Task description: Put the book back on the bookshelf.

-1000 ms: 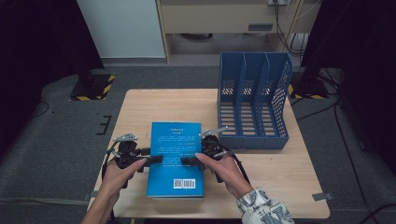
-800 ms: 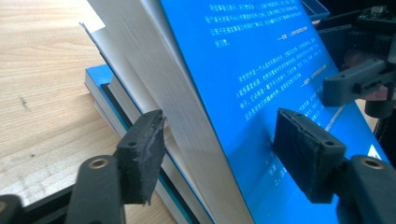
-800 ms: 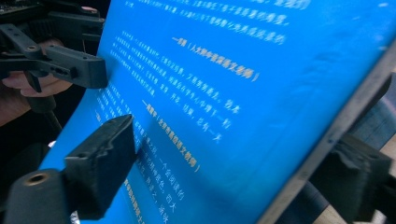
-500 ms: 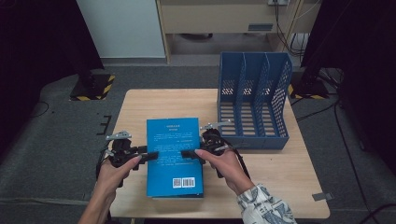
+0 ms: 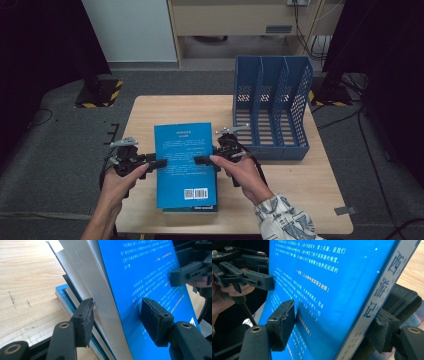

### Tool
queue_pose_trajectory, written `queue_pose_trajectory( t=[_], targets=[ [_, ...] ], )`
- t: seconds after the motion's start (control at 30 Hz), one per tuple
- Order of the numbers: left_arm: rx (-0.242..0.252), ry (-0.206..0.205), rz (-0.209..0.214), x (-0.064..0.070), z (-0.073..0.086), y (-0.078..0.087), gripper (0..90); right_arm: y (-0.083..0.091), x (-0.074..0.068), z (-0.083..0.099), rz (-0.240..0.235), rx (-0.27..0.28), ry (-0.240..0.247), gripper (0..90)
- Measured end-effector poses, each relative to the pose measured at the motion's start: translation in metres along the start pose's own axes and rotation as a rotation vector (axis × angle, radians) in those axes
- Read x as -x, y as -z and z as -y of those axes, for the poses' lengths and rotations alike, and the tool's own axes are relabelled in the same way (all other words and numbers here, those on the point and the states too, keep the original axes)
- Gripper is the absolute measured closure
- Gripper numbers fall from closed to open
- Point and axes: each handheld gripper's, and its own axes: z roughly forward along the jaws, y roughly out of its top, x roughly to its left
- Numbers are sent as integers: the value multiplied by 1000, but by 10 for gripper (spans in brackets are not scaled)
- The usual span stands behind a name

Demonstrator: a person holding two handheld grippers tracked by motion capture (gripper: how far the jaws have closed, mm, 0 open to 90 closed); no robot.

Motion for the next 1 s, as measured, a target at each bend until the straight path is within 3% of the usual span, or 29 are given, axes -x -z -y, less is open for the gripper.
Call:
queue_pose_trajectory(
  t=[0.53, 0.73, 1.0],
  targets=[
    [7, -1, -5, 0, -3, 5, 465, 2, -3, -5, -9, 10, 17, 325],
    [-2, -24, -28, 5, -7, 11, 472, 5, -6, -7, -17, 22, 29, 352],
    [32, -45, -42, 10, -13, 27, 546, 16, -12, -18, -75, 56, 24, 454]
  ],
)
